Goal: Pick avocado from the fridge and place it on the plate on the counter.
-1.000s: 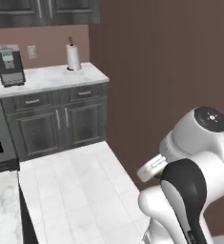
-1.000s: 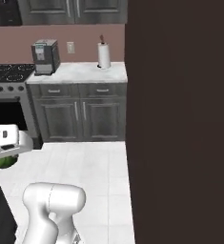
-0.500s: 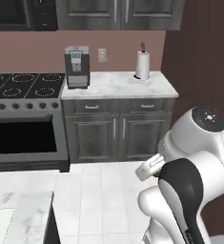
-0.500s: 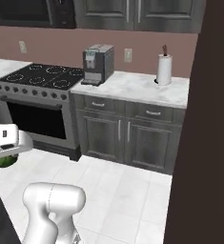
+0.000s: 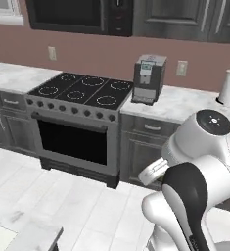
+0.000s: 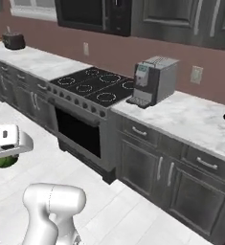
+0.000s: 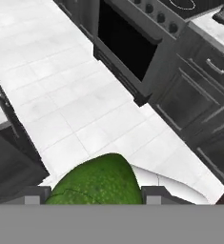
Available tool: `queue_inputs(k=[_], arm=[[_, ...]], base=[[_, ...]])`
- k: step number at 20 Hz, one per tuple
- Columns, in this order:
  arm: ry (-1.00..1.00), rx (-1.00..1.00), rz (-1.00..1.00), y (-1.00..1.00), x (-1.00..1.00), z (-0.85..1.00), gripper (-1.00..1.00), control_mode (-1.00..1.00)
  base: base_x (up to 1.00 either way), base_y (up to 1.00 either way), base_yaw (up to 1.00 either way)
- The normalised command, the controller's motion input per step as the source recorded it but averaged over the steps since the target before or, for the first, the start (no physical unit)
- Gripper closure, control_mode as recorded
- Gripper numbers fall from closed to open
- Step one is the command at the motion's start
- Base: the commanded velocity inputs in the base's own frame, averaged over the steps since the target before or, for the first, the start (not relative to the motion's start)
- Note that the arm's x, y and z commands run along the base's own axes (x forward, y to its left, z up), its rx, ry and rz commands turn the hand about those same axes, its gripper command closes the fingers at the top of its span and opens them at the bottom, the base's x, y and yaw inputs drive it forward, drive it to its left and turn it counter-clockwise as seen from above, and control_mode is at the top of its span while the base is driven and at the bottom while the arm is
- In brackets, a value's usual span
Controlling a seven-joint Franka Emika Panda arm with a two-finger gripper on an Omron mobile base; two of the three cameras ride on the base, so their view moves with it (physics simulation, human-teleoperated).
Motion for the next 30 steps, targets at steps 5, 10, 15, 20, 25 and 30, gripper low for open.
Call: queue_inputs(k=[5,10,15,20,25,30], arm=[[0.00,0.00,0.00,0.00,0.00,0.00,1.00,1.00],[0.00,0.00,0.00,0.00,0.00,0.00,1.00,1.00],[0.00,0.00,0.00,0.00,0.00,0.00,1.00,1.00],[0.00,0.00,0.00,0.00,0.00,0.00,1.00,1.00],[0.00,0.00,0.00,0.00,0.00,0.00,1.00,1.00],[0.00,0.00,0.00,0.00,0.00,0.00,1.00,1.00]], base=[[1.00,-0.04,0.71],[1.00,0.00,0.62],[1.00,0.00,0.48],[1.00,-0.01,0.39],[1.00,0.00,0.29],[1.00,0.00,0.21]])
